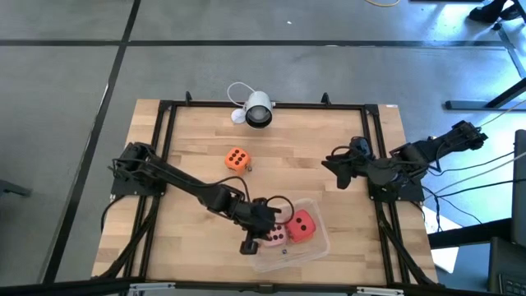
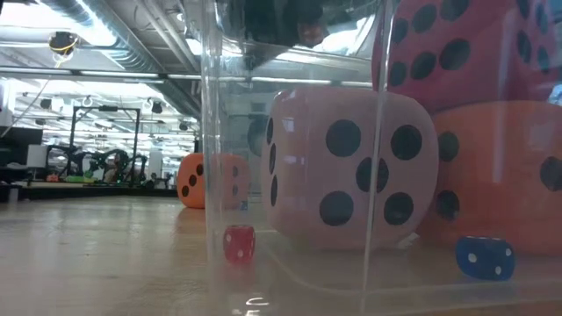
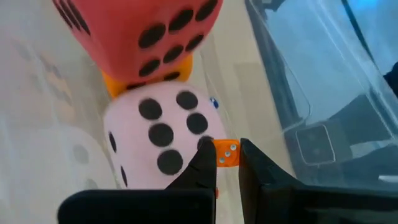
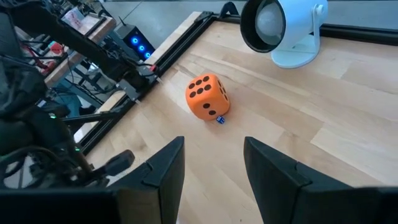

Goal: Pick & Place Dice
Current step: Put the small orange die into the transparent bin

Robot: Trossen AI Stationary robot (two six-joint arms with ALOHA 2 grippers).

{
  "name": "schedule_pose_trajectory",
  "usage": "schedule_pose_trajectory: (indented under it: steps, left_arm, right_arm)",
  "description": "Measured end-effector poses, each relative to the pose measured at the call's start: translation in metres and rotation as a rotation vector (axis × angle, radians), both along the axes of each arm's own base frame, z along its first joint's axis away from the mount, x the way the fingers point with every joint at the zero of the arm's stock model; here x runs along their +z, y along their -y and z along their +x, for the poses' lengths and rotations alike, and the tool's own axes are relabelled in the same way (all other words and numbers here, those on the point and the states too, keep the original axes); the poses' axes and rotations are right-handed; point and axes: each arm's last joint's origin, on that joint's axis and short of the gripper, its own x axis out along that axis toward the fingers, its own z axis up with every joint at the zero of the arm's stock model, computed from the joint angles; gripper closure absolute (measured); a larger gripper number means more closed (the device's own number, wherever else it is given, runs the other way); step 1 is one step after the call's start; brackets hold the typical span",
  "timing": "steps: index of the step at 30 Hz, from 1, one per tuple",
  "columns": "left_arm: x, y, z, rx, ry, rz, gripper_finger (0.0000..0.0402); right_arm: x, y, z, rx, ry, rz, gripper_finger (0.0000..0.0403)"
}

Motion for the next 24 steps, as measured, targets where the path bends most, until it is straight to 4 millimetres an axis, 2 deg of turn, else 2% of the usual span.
schedule_pose_trajectory:
  steps: [11,24]
  left_arm:
    - [0.043,0.003,0.003,-0.037,0.077,0.087,0.0391]
    - [0.043,0.002,0.001,-0.022,0.039,0.121,0.0391]
  right_arm:
    - [-0.001,-0.001,0.001,0.003,-0.004,0.001,0.0239]
    - [-0.001,-0.001,0.001,0.008,-0.006,0.003,0.0239]
